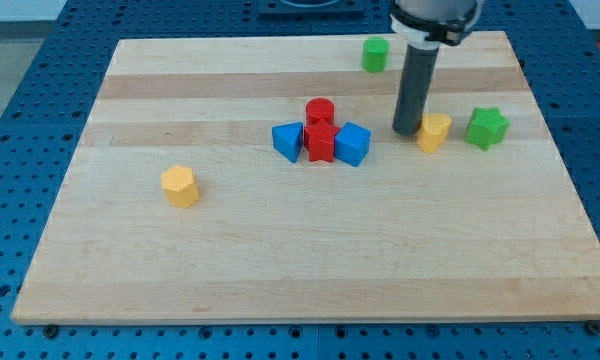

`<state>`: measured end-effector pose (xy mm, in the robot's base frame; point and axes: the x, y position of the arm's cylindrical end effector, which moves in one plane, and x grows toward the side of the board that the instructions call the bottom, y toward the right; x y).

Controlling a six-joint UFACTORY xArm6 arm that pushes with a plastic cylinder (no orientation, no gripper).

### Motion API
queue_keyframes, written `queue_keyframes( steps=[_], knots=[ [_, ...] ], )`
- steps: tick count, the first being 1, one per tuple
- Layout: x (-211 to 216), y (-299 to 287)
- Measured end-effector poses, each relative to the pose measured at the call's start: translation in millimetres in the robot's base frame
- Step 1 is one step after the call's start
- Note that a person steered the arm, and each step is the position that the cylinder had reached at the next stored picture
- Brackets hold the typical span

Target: Move the yellow heart to the green star

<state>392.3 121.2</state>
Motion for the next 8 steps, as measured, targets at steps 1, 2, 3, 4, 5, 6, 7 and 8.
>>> queue_keyframes(
  steps=[1, 2, 3, 4, 5, 6, 7, 8],
  knots=[
    [17.6, 12.6],
    [33.9, 19.2],
    [45.1, 25.8],
    [45.2, 40.8],
    [45.2, 58.1],
    [56.3, 60.3],
    [93.8, 30.1],
    [109.7, -17.1]
  ],
)
